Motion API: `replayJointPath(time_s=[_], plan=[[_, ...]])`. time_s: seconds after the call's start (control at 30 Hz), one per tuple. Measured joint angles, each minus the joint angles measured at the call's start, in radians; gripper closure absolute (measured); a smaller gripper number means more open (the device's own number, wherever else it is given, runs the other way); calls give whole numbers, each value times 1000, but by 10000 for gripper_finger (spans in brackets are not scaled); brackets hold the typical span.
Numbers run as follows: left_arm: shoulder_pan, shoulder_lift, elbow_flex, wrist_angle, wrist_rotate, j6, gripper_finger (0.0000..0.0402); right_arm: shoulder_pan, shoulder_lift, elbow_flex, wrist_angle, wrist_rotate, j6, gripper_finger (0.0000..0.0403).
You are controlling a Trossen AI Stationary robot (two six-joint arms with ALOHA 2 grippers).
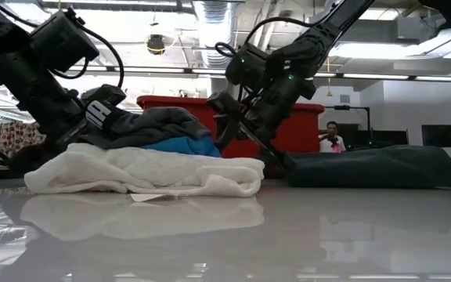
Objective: Fold laundry
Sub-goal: Stack the clothes on the blue pants
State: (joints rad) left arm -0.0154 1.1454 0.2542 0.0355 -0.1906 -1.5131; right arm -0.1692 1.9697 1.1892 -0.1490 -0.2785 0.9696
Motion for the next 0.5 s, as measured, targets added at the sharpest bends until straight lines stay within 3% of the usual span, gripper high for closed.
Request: replayJointPath(time_s=[0.13, 0.27, 0.37, 0.5], plan=[[0, 40, -1, 63, 8, -7, 141, 4, 1, 0, -3, 29, 27, 102], [2, 75, -2, 93, 19, -24, 185, 3, 32, 2, 21, 9, 56, 143], [16, 86, -2, 112, 30, -27, 234, 2, 61, 2, 34, -21, 74, 202], [45, 87, -3, 152, 61, -20, 319, 2, 63, 1, 43, -36, 73, 311]])
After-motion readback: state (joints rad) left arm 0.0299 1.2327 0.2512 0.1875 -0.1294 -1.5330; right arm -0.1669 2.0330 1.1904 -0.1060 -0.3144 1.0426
